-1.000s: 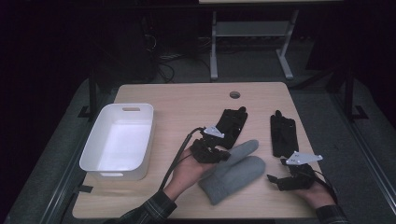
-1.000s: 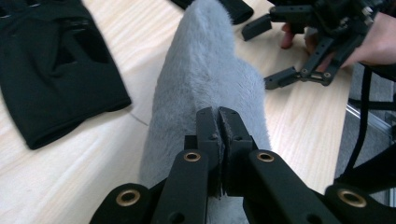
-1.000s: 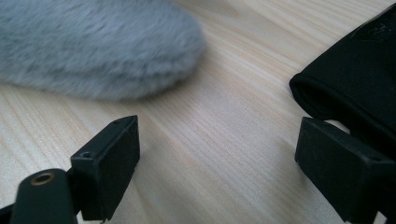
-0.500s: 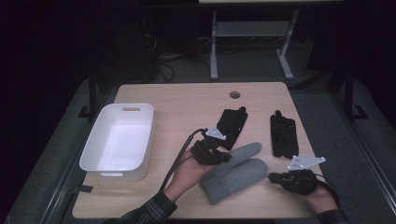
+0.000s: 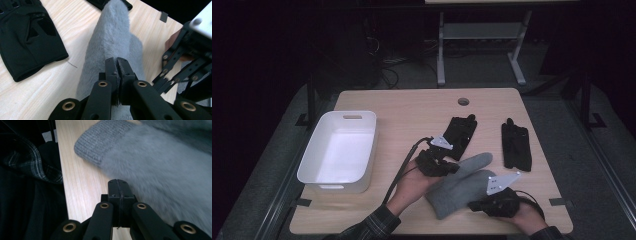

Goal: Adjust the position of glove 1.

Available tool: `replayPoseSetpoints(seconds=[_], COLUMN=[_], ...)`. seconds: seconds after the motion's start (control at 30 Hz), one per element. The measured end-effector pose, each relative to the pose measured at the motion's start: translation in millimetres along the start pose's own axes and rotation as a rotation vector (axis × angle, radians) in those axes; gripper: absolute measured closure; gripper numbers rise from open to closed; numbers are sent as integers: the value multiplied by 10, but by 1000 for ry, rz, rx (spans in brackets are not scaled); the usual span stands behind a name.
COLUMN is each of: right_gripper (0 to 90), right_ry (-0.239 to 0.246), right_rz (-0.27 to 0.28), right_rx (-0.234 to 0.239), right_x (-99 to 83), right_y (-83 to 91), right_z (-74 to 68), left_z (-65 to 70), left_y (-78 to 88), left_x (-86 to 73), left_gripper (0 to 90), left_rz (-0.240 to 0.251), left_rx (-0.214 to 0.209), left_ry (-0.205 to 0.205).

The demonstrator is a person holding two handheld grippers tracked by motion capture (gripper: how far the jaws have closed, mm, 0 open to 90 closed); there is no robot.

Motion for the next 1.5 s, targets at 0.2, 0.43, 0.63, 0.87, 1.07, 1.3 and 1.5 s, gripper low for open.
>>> replayPoseSetpoints(seconds=[0.2,0.43,0.63,0.87,1.07,1.3,1.5], right_gripper=[900,900,900,900,859,692,689], right_ry=[13,12,11,-23,-80,-143,-143], right_rz=[-13,3,3,14,36,49,43], right_rx=[-24,-64,-92,-109,-157,-214,-216], right_x=[92,133,105,3,-148,-286,-287], right_y=[-133,-160,-129,28,259,436,418], right_z=[53,127,159,212,311,436,431], left_z=[15,84,183,246,179,-59,-83], left_y=[10,-71,-187,-138,-24,149,220], left_x=[-9,-45,-48,7,12,-187,-385], left_gripper=[878,878,868,801,893,893,893], left_rz=[-4,-30,-54,-9,1,-30,-23], left_rx=[-8,-30,-73,-117,-90,-5,-57], left_ry=[-14,-11,-25,-49,-45,-64,-51])
Point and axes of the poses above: each handheld gripper's, and its own axes: y roughly backward along the jaws, x roughly out of its top, z roughly to its right, the point moved 2 cm from there along -y, roughly forward along the jaws, and after that the axes turned 2 degrees about -y, right-handed, at the moved point
